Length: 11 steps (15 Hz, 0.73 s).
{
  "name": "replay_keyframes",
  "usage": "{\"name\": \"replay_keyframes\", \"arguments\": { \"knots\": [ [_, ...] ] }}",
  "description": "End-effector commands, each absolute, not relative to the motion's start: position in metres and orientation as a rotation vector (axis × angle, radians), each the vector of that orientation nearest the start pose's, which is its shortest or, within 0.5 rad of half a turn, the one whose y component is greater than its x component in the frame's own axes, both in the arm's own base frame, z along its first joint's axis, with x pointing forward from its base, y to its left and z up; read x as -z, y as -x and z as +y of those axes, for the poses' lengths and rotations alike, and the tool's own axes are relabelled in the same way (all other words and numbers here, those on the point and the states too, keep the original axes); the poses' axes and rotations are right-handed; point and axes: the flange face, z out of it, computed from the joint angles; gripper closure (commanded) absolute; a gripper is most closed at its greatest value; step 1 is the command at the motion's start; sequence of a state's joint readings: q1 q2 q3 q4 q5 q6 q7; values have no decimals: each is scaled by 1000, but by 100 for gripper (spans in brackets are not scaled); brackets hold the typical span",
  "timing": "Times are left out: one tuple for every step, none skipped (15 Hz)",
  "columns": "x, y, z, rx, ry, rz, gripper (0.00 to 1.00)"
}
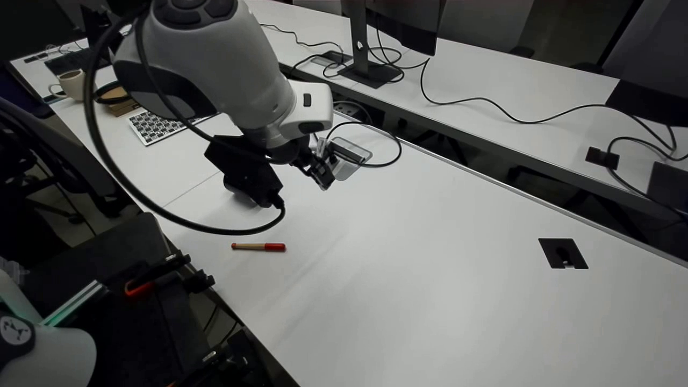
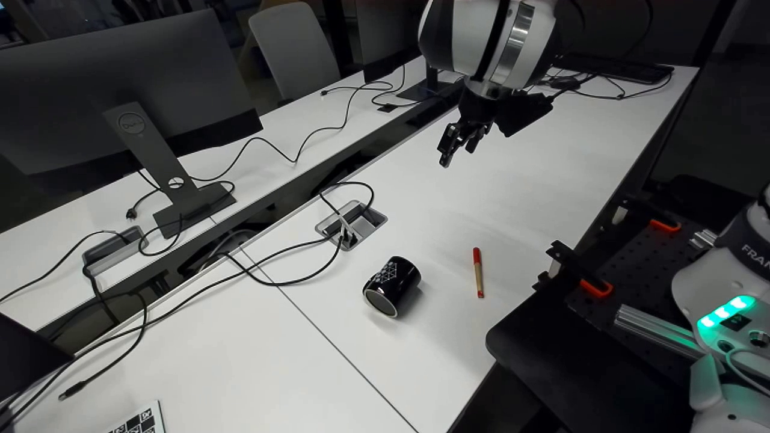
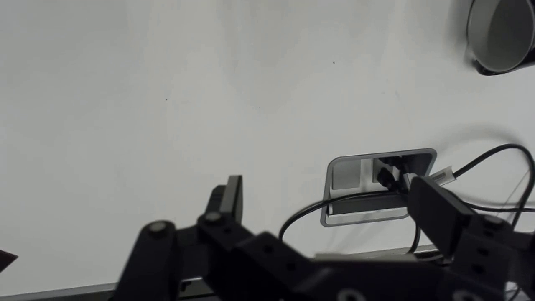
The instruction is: Move the cup to the left
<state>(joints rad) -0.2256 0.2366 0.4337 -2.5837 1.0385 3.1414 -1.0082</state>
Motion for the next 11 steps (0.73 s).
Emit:
{"name": "replay_keyframes", "arguments": {
  "knots": [
    [-207, -413, 28, 531, 3007, -130, 0],
    [-206, -408, 30, 528, 3013, -131, 0],
    [-208, -407, 34, 525, 3005, -142, 0],
    [-208, -405, 37, 516, 2994, -139, 0],
    [-208, -404, 40, 510, 2986, -137, 0],
    [-200, -412, 35, 494, 2985, -162, 0],
    [-201, -411, 38, 495, 2982, -162, 0],
    [-202, -411, 39, 497, 2980, -162, 0],
    [-203, -411, 40, 499, 2980, -161, 0],
    [-203, -410, 40, 499, 2980, -160, 0],
    [-203, -410, 40, 498, 2981, -159, 0]
  ]
}}
